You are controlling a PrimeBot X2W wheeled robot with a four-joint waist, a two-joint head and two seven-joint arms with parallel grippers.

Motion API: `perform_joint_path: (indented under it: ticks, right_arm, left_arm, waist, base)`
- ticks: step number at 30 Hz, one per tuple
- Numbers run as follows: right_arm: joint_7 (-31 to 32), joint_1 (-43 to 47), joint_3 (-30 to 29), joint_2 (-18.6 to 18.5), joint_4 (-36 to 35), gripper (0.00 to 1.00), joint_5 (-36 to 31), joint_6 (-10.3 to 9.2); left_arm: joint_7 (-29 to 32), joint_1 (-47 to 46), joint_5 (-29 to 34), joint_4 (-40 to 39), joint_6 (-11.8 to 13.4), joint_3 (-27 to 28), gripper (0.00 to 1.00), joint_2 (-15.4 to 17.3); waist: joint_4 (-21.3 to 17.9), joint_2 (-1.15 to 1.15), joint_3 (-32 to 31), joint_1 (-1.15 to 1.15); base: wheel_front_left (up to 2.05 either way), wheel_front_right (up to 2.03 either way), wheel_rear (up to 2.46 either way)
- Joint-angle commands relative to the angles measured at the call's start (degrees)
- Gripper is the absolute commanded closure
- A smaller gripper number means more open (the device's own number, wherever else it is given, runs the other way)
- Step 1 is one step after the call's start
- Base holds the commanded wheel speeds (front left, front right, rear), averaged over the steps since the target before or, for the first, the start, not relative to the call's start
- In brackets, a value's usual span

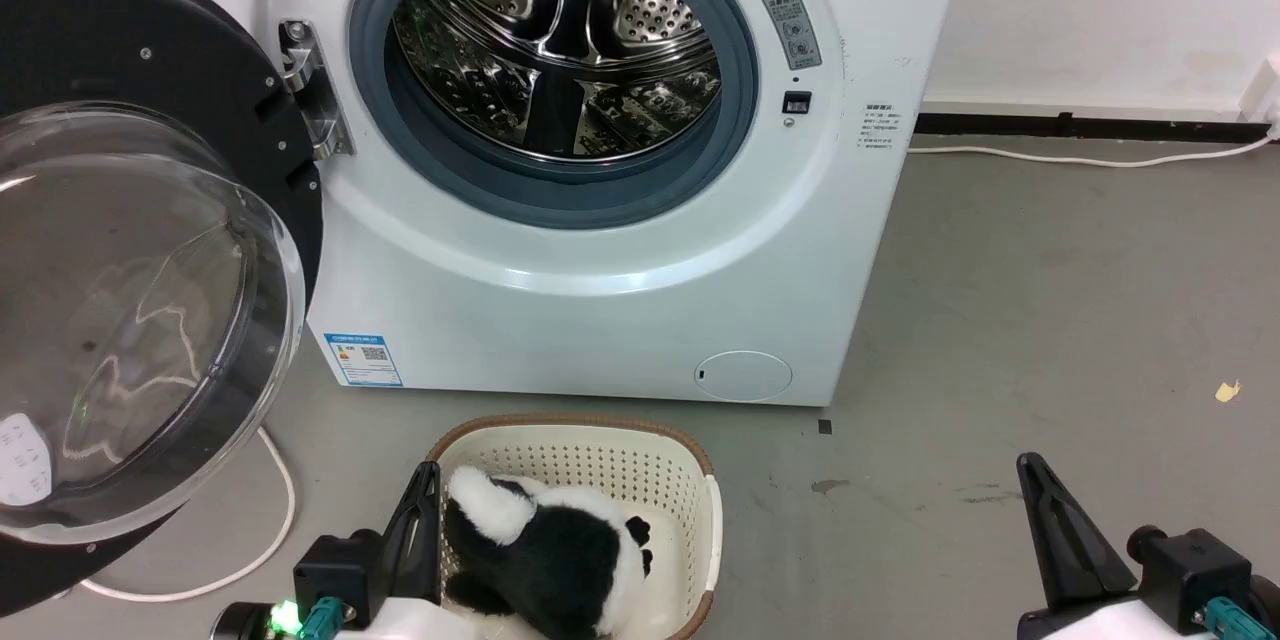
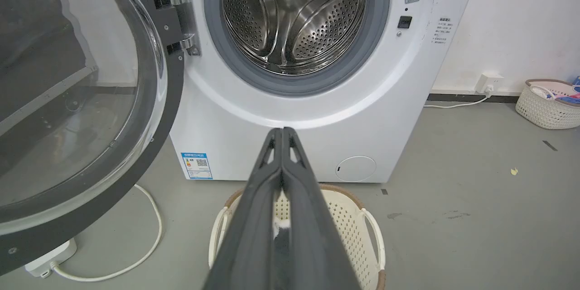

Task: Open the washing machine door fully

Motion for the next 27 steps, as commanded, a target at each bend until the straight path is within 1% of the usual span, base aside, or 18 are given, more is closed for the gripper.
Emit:
perform_joint_path:
  ticks: [1, 27]
  right_arm:
    - [0.31, -0.94, 0.13, 0.1, -0.37, 1.0, -0.42, 0.02]
    - [3.48, -2.41, 1.34, 0.15, -0.76, 1.0, -1.42, 0.03]
  left_arm:
    - [0.37, -0.83, 0.5, -0.42, -0.2, 0.26, 1.0, 0.07]
    - [3.51, -1.28, 2.26, -2.66, -0.7, 1.97, 1.0, -0.03]
  waist:
    - [-0.01, 0.0, 0.01, 0.0]
    - [-0.5, 0.0, 0.36, 0.0]
  base:
    - [0.0, 0.0, 0.0]
    - [0.0, 0.0, 0.0]
